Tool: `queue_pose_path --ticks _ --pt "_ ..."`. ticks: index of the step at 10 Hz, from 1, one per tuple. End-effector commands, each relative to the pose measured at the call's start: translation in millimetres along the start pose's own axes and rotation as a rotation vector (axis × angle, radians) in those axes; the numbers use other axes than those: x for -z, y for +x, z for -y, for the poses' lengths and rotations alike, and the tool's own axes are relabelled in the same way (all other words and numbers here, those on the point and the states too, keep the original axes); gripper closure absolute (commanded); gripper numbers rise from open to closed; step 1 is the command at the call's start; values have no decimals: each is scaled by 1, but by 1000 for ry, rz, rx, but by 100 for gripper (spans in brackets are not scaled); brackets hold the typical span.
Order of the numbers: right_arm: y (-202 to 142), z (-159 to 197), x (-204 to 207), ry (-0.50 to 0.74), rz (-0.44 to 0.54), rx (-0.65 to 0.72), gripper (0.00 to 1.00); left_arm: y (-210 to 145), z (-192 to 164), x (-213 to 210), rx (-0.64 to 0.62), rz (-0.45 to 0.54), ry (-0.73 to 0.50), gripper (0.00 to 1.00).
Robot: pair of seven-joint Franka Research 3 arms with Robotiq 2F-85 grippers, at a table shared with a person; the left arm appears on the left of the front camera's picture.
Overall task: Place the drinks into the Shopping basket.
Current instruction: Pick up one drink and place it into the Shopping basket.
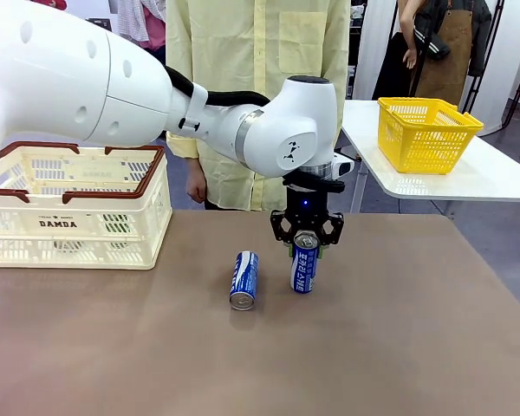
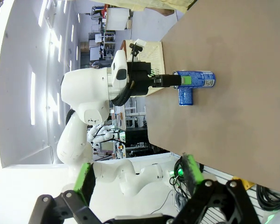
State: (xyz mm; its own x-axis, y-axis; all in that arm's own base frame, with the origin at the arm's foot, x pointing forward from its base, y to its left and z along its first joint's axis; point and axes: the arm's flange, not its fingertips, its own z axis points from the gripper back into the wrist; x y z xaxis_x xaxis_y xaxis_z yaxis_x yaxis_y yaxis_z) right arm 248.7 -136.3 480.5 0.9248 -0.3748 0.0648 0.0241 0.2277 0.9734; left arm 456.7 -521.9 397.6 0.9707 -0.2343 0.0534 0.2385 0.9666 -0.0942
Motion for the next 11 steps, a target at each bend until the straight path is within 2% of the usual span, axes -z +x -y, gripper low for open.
queue_pose_path --ticks 1,5,6,7,9,10,11 --pt "1 -4 0 18 8 10 0 -9 -3 -27 32 -8 -53 100" --pt "1 -4 0 18 8 10 0 -38 -57 -149 7 -29 -2 100" --pt "1 -4 0 18 8 10 0 -50 -75 -173 3 -40 8 100" --pt "1 -4 0 18 8 10 0 -65 -104 -199 2 -9 41 100" --pt "1 -4 0 18 8 10 0 -90 -158 -227 -75 93 108 100" --pt "1 -4 0 18 8 10 0 -102 -183 -232 -117 110 137 100" --pt "1 -4 0 18 8 10 0 -111 -204 -235 -137 140 114 100"
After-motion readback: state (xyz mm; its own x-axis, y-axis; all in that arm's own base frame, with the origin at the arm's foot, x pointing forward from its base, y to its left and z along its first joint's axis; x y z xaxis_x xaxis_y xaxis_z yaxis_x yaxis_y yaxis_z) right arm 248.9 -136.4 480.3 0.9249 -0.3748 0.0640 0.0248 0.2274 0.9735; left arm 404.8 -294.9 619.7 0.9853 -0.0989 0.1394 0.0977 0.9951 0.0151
